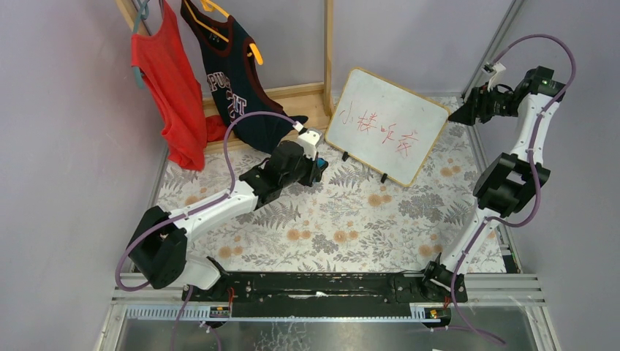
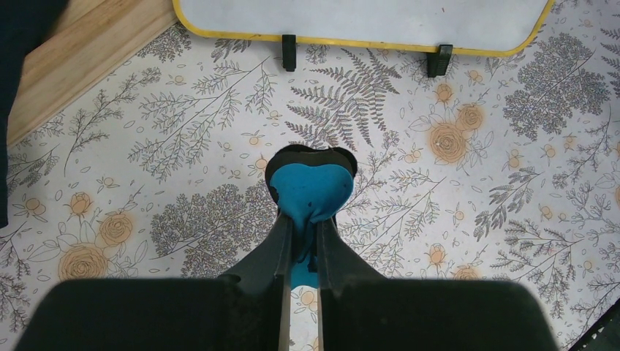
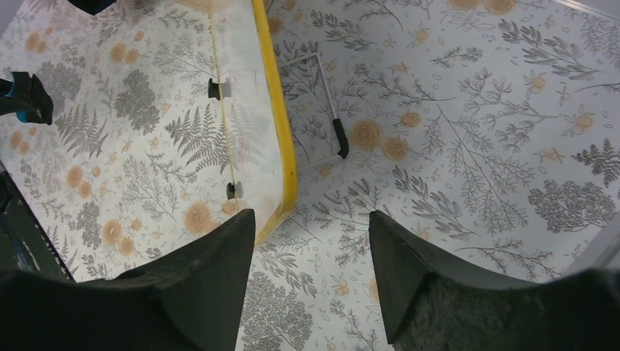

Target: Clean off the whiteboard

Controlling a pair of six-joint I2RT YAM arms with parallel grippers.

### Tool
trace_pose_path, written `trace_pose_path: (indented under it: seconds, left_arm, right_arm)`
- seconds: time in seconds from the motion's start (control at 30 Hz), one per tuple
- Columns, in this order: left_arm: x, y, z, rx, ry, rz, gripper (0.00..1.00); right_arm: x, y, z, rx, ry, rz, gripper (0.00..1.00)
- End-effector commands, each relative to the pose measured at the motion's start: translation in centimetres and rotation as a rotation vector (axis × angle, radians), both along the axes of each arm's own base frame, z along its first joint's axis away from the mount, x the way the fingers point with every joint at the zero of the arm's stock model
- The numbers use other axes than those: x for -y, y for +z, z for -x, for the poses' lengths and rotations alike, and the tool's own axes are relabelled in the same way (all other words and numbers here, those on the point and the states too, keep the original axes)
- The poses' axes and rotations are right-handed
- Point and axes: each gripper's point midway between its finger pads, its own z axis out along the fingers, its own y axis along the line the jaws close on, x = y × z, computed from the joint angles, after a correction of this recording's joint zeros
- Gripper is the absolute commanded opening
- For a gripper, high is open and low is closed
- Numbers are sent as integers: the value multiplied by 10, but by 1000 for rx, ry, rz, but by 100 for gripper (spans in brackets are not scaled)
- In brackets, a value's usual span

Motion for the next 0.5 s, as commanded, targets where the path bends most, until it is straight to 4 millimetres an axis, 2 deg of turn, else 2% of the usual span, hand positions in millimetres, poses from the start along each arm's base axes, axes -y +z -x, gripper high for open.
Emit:
trace_pose_path:
  seconds: [0.0,0.27,0.47]
  left_arm:
    - [1,13,-12,58,23,41,0]
    - [7,13,-19,54,15,50,0]
    - [7,20,-23,70,22,57,0]
  right_arm:
    - [-14,21,12,53,46,-40,66]
    - [-24,21,10,52,79,-100,65]
    - [-30,21,-1,57,86,-107,65]
